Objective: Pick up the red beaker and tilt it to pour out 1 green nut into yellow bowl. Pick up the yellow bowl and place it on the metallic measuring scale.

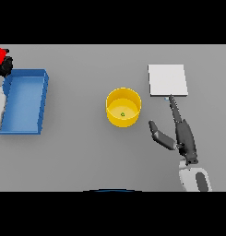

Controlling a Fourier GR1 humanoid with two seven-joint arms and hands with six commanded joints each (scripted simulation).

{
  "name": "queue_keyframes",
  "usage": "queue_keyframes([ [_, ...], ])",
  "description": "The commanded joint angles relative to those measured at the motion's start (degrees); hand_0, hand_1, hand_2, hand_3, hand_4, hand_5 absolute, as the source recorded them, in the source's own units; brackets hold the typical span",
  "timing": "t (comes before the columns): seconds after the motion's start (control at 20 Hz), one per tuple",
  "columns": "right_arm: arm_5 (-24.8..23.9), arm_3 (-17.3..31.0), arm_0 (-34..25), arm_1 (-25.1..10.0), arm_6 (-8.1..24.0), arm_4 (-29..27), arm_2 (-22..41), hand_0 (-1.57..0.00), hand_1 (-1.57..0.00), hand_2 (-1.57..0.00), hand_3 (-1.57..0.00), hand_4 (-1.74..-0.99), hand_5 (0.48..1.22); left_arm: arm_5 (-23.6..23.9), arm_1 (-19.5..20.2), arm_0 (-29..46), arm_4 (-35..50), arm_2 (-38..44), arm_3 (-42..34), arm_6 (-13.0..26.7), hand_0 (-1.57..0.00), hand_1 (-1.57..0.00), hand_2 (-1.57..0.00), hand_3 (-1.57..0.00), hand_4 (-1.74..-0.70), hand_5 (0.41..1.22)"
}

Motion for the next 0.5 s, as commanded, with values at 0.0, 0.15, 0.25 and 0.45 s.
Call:
queue_keyframes([
  [0.0,0.3,0.5,0.0,0.1,-1.3,-0.7,-0.1,0.00,0.00,0.00,0.00,-1.014,0.648,0.5,-0.4,1.6,0.4,0.4,-1.5,0.0,-1.57,-1.57,-1.57,-1.48,-1.74,1.221],
  [0.15,0.4,0.4,0.0,0.2,-1.6,-1.1,-0.4,0.00,0.00,0.00,0.00,-1.005,0.647,1.6,-2.5,5.8,0.9,0.5,-6.0,1.3,-1.57,-1.57,-1.57,-1.52,-1.74,1.194],
  [0.25,0.8,-0.3,0.2,-0.3,-2.3,-1.7,-0.7,0.00,0.00,0.00,0.00,-1.012,0.650,1.7,-3.5,7.6,1.7,0.9,-7.9,2.6,-1.57,-1.57,-1.57,-1.54,-1.74,1.151],
  [0.45,0.1,0.0,0.3,0.0,-1.5,-1.3,-0.8,0.00,0.00,0.00,0.00,-1.017,0.638,1.7,-3.1,10.9,0.2,-0.3,-11.7,3.4,-1.57,-1.57,-1.57,-1.56,-1.71,0.991],
])
